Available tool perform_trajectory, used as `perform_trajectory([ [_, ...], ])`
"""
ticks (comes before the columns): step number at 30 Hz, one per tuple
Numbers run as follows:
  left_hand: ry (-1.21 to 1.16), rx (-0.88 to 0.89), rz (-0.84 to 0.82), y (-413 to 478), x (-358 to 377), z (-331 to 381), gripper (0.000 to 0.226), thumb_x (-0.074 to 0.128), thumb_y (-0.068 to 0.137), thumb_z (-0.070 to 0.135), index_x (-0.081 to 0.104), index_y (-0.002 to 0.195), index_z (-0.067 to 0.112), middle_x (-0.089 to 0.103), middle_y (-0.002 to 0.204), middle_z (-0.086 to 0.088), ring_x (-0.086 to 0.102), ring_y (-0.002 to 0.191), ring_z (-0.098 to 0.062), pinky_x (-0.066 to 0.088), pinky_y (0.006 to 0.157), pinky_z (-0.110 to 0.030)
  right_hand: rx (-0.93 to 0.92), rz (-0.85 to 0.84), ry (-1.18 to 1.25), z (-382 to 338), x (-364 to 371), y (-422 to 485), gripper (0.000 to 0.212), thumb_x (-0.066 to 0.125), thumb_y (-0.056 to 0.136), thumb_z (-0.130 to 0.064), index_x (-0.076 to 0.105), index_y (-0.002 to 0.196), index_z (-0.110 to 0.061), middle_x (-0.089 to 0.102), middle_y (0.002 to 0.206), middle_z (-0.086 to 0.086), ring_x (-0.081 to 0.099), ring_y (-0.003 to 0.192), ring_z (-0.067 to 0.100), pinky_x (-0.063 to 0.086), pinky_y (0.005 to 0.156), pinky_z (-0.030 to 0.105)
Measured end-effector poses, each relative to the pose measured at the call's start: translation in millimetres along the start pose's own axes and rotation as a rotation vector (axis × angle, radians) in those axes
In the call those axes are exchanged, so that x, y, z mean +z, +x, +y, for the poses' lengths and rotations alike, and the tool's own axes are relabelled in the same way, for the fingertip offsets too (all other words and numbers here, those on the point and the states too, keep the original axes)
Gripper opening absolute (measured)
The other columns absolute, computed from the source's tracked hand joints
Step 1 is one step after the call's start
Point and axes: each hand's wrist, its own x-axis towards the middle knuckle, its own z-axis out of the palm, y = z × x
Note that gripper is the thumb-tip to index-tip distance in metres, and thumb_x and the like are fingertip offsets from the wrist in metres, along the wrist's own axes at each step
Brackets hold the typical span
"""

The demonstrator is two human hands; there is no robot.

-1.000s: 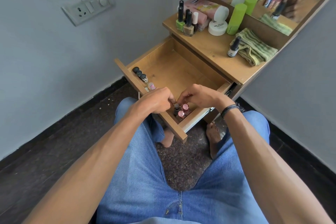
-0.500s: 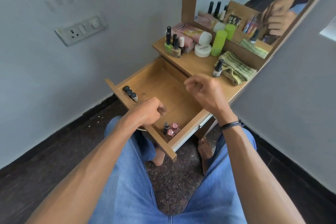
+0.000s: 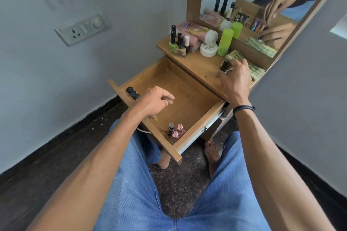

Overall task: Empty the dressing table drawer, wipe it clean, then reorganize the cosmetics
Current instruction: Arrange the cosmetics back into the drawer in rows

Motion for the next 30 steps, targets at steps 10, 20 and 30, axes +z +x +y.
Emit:
perform_trajectory([
  [10,-0.278,-0.034,0.48,14.9,-36.6,-56.5,0.032,0.058,0.091,0.001,0.076,0.105,0.023,0.073,0.091,0.015,0.069,0.095,-0.006,0.053,0.096,-0.027,-0.042,0.06,0.023,-1.4,4.2,-8.4,0.035,0.074,0.084,-0.025,0.073,0.117,-0.012,0.06,0.107,0.005,0.049,0.087,0.018,0.037,0.076,0.025],
  [20,-0.25,0.133,0.447,37.1,-17.5,-55.7,0.028,0.067,0.09,0.005,0.074,0.11,0.022,0.071,0.102,0.009,0.065,0.101,-0.006,0.047,0.098,-0.023,-0.393,-0.258,0.169,-32.5,44.6,-50.4,0.028,0.078,0.087,-0.028,0.073,0.11,-0.011,0.059,0.11,-0.002,0.065,0.085,0.014,0.059,0.074,0.028],
  [30,0.096,0.131,0.529,35.5,10.2,-82.5,0.072,0.067,0.091,0.006,0.036,0.155,0.018,0.039,0.152,0.002,0.037,0.141,-0.022,0.037,0.115,-0.04,-0.336,-0.57,0.074,-46.8,112.9,-40.5,0.011,0.077,0.086,-0.022,0.071,0.094,-0.017,0.056,0.104,-0.003,0.061,0.09,0.021,0.051,0.075,0.034],
])
